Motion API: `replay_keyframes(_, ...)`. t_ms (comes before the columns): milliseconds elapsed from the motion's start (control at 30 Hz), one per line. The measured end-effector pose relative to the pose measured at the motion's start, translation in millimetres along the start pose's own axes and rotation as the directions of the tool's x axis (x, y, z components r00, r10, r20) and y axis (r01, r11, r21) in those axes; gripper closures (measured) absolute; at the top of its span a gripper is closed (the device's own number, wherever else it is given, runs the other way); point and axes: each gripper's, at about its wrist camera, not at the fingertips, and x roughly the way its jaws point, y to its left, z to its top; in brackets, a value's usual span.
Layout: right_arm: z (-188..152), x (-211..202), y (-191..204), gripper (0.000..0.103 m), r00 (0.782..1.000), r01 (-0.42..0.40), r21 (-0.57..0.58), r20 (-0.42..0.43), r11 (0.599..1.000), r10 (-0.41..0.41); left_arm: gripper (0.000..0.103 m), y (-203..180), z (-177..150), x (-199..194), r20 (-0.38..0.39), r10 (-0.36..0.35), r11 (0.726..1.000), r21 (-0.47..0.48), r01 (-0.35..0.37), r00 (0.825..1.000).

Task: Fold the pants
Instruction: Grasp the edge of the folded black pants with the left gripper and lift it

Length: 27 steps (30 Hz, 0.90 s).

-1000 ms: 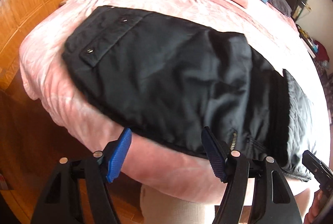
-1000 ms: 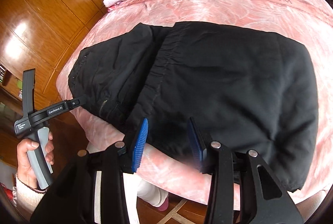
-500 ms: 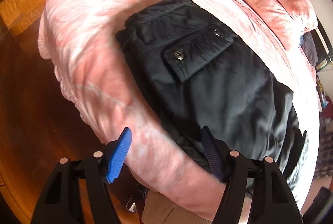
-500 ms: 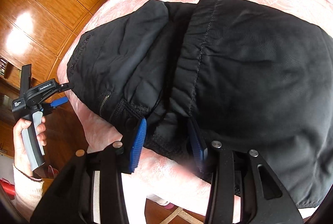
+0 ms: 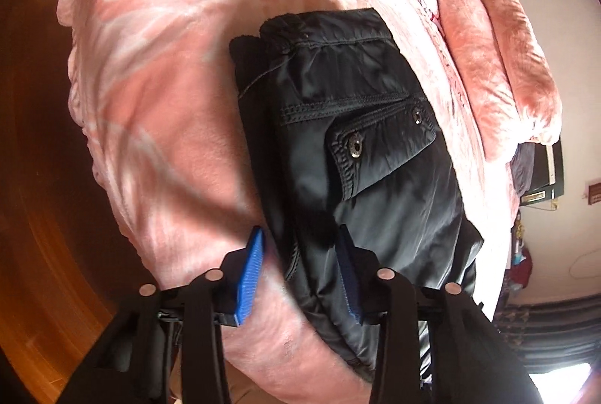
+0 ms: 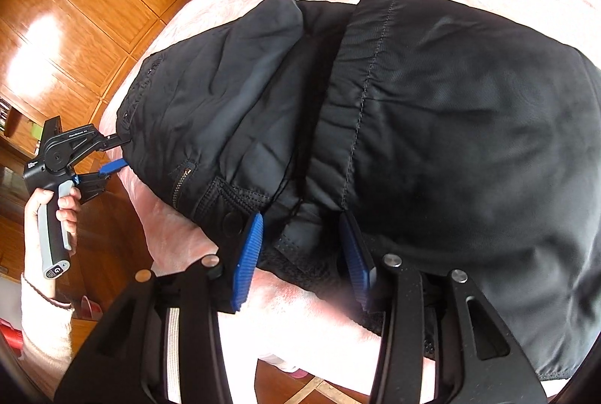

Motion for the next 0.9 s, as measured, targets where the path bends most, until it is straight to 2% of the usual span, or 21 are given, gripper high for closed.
replay_keyframes(267,0,3,4,0.055,1.0,0.008,-0.018,0.004,1.0,-0.008,0.068,3,14,15,-0.023,-0.035,0.998,-0.058,0.034,0.999)
replay_keyframes(367,0,4,4,0.054,1.0,0.007,-0.018,0.003,1.0,-0.007,0.078,-5,14,16,-0.003,-0.026,0.999,-0.036,0.026,1.0)
replay_keyframes(500,0,4,4,0.054,1.0,0.003,-0.018,0.004,1.0,-0.003,0.091,-14,8,10,0.051,-0.016,0.999,-0.049,0.018,0.999)
replay_keyframes(633,-1,5,3,0.054,1.0,-0.004,-0.013,0.005,1.0,0.004,0.093,-39,0,-5,0.138,-0.011,0.999,0.034,0.006,0.99)
replay_keyframes(767,-1,4,0,0.054,1.0,-0.012,-0.006,0.007,1.0,0.012,0.093,-62,-3,-23,0.181,-0.116,0.989,0.115,0.096,0.977)
replay_keyframes(900,-1,1,-3,0.054,1.0,-0.023,0.01,0.011,1.0,0.022,0.093,-98,-10,-36,0.203,-0.212,0.961,0.22,0.167,0.956)
